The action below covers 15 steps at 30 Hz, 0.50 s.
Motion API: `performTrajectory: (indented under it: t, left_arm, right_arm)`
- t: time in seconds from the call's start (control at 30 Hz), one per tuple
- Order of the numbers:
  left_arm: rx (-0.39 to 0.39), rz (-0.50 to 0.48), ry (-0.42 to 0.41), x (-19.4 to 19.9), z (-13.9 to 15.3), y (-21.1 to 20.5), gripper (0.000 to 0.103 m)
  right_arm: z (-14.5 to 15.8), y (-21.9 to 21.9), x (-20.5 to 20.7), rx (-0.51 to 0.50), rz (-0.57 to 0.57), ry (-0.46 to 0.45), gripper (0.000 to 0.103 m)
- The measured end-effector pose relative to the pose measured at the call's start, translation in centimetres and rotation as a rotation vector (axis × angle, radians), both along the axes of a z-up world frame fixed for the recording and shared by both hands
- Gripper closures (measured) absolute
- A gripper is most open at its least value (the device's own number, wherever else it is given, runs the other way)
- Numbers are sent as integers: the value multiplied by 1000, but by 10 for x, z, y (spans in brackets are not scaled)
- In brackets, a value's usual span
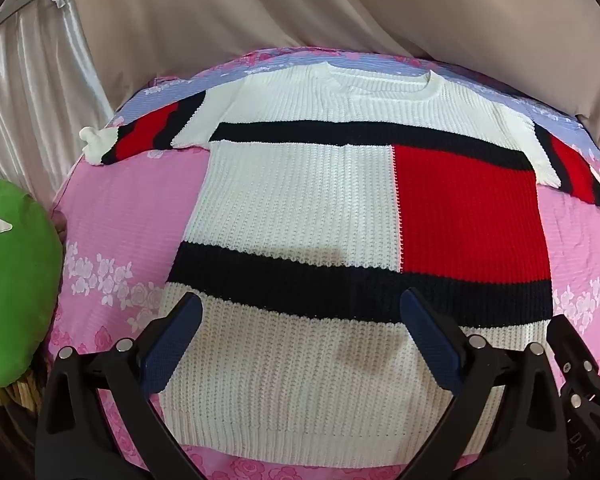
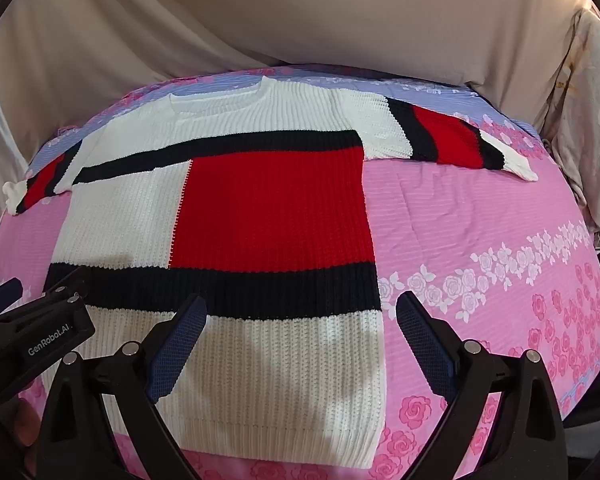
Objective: Fold small clothes
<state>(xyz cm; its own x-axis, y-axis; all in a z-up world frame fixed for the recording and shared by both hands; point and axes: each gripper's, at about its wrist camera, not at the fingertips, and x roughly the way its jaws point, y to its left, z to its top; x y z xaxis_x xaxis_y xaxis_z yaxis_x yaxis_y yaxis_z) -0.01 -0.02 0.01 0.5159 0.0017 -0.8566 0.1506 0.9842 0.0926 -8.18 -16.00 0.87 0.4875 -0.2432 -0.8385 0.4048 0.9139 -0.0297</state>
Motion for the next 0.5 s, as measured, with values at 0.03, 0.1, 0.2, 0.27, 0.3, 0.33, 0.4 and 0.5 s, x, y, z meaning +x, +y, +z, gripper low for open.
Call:
performTrajectory:
  t: [0.03,0.1,0.2,0.27,0.3,0.33,0.4,0.5]
  left_arm:
    - [0,1,-1,0,0,0,6]
    - [2,-2,-3,0,0,0,6]
    - [5,2,-4,0,0,0,6]
    - [4,2,-3,0,-1,0,6]
    - [7,4,-4,0,-1,-1,6]
    - [5,2,-2,0,-2,0,6]
    - [6,2,-2,1,-2,-1,6]
    - [6,1,-1,1,-2,-2,6]
  right_arm:
    - [0,0,0,2,0,1,9]
    - [0,0,1,2,2,3,9]
    - [0,1,1,0,3,2,9]
    - [0,1,1,-1,2,1,9]
    - [0,0,1,0,1,1,9]
    - [-1,-1,1,0,1,1,9]
    - [-1,-2,-1,0,0,2,9]
    - [-2,0,2,-1,5,4,9]
